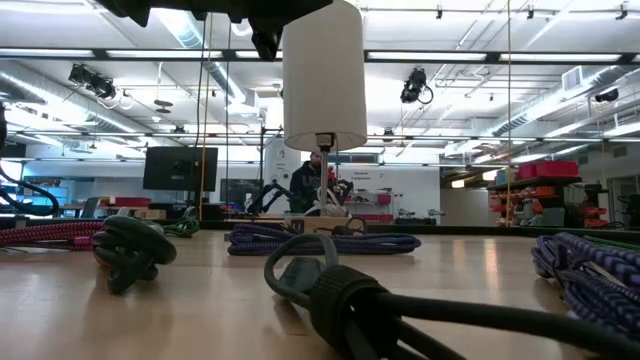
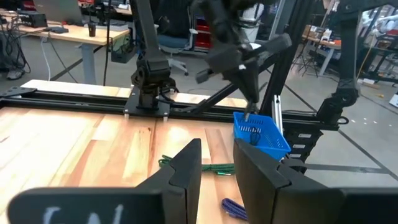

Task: Pick & Place USB Port
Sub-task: Put the black charger cable into the blue bin

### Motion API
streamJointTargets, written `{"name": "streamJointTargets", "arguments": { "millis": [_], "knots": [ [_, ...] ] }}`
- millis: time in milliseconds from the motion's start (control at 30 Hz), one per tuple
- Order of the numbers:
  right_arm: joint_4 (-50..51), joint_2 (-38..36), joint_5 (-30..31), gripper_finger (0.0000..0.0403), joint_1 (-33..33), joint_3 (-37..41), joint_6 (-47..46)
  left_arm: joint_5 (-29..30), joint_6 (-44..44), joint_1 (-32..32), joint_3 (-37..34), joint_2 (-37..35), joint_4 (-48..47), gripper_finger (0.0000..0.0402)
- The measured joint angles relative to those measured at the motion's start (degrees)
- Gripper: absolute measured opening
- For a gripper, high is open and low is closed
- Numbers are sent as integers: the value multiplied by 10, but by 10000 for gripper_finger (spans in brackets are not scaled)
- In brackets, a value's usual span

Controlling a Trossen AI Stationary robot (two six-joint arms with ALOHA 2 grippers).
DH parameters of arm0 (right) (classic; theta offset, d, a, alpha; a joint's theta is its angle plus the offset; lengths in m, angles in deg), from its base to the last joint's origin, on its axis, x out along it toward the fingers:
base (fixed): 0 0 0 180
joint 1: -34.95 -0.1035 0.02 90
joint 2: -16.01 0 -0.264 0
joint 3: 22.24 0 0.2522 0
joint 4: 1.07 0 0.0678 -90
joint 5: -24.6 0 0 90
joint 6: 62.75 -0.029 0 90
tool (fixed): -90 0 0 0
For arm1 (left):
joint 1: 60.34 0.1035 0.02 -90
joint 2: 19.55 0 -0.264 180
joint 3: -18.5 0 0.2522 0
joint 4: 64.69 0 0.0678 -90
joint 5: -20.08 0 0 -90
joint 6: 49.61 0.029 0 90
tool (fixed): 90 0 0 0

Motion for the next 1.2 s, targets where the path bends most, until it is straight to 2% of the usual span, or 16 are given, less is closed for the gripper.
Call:
{"name": "streamJointTargets", "arguments": {
  "millis": [267,500,667,867,1200],
  "knots": [
    [-20,42,60,6,-127,0,-164,1,0,0,0,0,-1,99],
    [-31,91,132,6,-203,0,-243,1,0,0,0,0,-1,99],
    [-42,119,155,6,-232,0,-267,1,0,0,0,0,-1,99],
    [-45,137,214,6,-262,0,-283,2,0,0,0,0,-1,99],
    [-44,143,225,10,-271,0,-294,2,0,0,0,0,-1,99]
  ]
}}
